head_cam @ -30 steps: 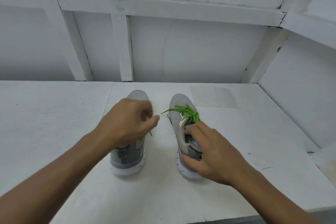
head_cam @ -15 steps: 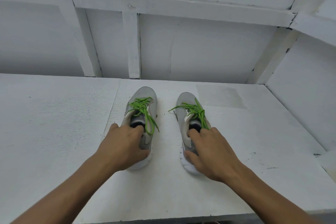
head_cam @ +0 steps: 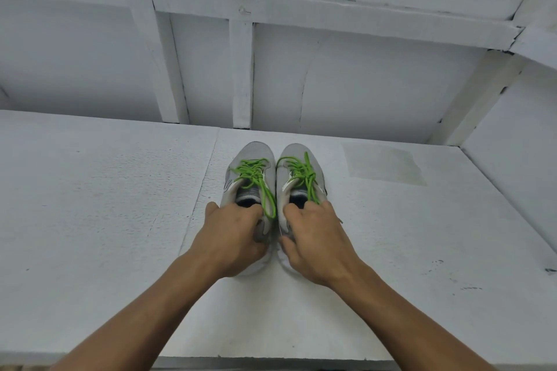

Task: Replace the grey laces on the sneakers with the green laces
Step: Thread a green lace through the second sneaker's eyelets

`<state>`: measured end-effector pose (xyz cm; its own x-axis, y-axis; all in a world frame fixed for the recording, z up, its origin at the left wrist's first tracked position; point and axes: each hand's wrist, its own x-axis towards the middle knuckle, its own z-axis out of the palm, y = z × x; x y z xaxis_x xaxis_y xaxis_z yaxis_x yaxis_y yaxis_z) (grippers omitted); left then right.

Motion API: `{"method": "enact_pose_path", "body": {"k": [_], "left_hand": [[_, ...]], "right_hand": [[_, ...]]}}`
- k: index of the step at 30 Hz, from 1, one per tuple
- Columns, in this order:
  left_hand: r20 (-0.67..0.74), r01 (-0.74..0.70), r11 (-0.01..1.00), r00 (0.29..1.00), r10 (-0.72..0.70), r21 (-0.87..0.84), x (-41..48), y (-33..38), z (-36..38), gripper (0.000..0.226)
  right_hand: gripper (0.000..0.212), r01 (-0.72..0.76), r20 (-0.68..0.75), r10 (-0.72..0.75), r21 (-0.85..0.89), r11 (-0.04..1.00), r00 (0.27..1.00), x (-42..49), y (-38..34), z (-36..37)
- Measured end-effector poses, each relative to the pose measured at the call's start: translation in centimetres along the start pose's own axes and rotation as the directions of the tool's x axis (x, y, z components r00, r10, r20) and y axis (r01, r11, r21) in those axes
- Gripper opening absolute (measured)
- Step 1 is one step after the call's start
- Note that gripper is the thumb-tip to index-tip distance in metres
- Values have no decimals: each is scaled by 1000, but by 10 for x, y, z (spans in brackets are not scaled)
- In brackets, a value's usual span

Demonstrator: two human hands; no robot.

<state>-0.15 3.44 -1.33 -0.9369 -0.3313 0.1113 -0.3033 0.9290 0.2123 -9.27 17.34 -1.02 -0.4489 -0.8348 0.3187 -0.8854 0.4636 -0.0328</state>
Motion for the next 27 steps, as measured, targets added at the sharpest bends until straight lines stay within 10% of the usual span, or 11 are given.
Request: {"method": "enact_pose_path", "body": {"k": [14,27], "left_hand": [[-76,-36,995,997,29,-93,-12,8,-10,20],[-260,313,950,915,-307,-21,-153,-7,-63,23]], "right_hand": [[26,51,-46,-44,157,986,998,2,-3,-9],[17,454,-159,-425,290,843,891,-8,-104,-31]]}}
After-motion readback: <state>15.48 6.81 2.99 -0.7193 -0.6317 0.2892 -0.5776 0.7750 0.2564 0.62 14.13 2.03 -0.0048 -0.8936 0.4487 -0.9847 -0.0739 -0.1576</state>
